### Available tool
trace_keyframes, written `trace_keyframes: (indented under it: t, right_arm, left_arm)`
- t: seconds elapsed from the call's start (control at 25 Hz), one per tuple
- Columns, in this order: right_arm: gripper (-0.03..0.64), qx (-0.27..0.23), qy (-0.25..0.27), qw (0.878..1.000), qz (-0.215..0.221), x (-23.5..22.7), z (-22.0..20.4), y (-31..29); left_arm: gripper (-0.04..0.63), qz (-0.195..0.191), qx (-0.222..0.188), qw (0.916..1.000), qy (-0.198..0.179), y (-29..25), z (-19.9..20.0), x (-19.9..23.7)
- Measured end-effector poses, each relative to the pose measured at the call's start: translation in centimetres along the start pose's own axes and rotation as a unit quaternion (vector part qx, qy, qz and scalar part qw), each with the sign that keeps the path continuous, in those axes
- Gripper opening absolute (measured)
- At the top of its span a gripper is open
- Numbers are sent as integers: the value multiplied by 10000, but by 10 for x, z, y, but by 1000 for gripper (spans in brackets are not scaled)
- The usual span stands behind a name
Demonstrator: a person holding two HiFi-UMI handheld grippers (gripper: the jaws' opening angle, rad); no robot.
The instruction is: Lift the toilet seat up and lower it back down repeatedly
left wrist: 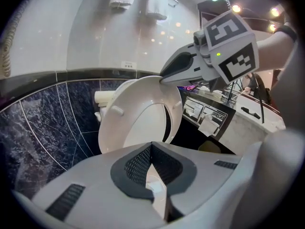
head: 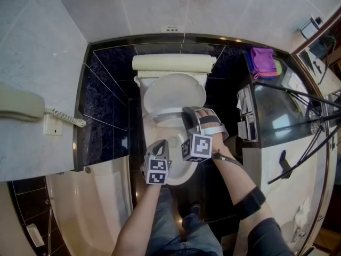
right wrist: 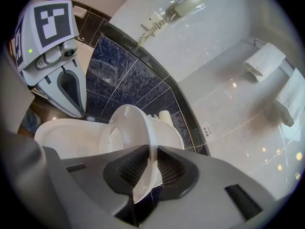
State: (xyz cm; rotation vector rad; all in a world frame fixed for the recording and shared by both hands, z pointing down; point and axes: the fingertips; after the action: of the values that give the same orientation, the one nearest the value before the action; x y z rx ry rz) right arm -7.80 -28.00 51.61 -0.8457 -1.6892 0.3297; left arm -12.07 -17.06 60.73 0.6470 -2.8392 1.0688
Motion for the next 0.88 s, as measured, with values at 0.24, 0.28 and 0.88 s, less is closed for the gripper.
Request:
trace_keyframes:
  t: [0.24,0.28,0.88]
  right_arm:
    - [79,-96,18,10000,-4,49,4,36]
    - [80,-122,35,9999,-3,57,4,42]
    - [104,-285,240,9989,295,178,7,95]
  left_arm:
    - [-8,78,0,9999,78,13,-19,-13]
    - [-8,82,6,9999,88,15,-22,-16]
    - [-8,350,-32,9990,290,36,-63,-36]
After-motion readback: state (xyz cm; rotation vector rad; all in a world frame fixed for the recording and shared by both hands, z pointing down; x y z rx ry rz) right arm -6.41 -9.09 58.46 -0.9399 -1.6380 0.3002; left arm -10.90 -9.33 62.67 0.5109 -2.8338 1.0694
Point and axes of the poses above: the fingertips, and each gripper's own axes: y backward along the fingers, x to its left, z out of its top, and after that the axes turned 4 degrees about y, right-handed
